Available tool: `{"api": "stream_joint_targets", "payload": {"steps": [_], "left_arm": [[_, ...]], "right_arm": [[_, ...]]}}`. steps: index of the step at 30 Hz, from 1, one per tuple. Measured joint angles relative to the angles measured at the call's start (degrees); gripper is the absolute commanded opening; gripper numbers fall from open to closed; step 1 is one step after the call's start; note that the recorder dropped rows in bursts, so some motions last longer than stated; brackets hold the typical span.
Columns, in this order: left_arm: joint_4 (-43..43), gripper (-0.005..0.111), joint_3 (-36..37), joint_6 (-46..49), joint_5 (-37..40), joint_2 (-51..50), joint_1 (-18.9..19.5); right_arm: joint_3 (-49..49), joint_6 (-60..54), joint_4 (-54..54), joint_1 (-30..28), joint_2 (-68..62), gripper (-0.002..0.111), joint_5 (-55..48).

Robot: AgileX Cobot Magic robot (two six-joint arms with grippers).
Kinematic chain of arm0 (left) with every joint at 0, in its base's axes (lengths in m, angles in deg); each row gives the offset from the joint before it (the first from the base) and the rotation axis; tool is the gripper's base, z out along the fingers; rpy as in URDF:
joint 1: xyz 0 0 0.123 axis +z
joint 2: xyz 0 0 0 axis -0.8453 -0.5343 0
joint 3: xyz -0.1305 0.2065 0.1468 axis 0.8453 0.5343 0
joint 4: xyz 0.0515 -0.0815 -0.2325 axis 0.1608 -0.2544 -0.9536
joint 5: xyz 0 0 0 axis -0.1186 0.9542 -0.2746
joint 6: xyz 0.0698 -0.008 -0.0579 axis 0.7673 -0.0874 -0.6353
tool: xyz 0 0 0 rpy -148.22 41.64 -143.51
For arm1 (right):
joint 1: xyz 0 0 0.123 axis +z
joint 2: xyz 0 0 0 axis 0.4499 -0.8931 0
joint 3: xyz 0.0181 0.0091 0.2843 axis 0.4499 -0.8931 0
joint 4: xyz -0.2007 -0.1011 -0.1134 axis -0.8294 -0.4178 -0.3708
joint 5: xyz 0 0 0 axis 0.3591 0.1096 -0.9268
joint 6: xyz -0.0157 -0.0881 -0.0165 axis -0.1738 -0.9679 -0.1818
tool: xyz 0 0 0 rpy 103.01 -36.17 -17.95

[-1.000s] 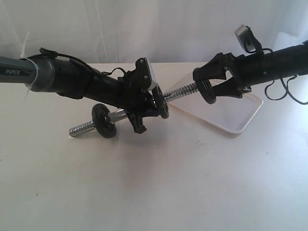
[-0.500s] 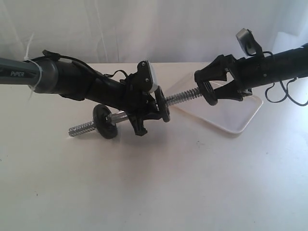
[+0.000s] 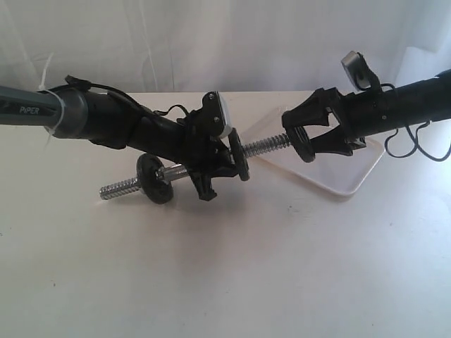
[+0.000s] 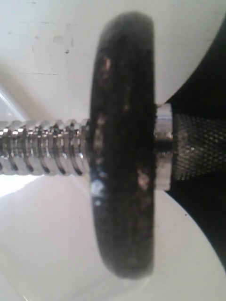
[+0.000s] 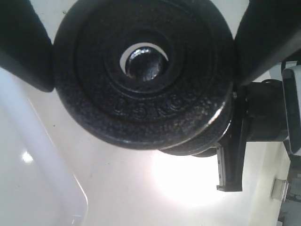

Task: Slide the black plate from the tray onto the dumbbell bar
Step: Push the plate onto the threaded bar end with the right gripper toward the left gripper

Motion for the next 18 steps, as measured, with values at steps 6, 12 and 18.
{"api": "stream_joint_targets", "payload": {"steps": [6, 12, 18], "left_arm": [[-0.21, 0.000, -0.88, 0.00, 1.36, -0.89, 0.00], [-0.86, 0.000, -2.54, 0.00, 2.45, -1.96, 0.33], [-1.21, 0.000, -3.43, 0.00, 2.46, -2.47, 0.68]], "right_arm": [[-0.44, 0.23, 0.37, 1.01, 0.00, 0.000, 1.23], [-0.44, 0.34, 1.16, 1.16, 0.00, 0.000, 2.31], [-0.44, 0.34, 1.96, 1.50, 0.10, 0.000, 3.51]]}}
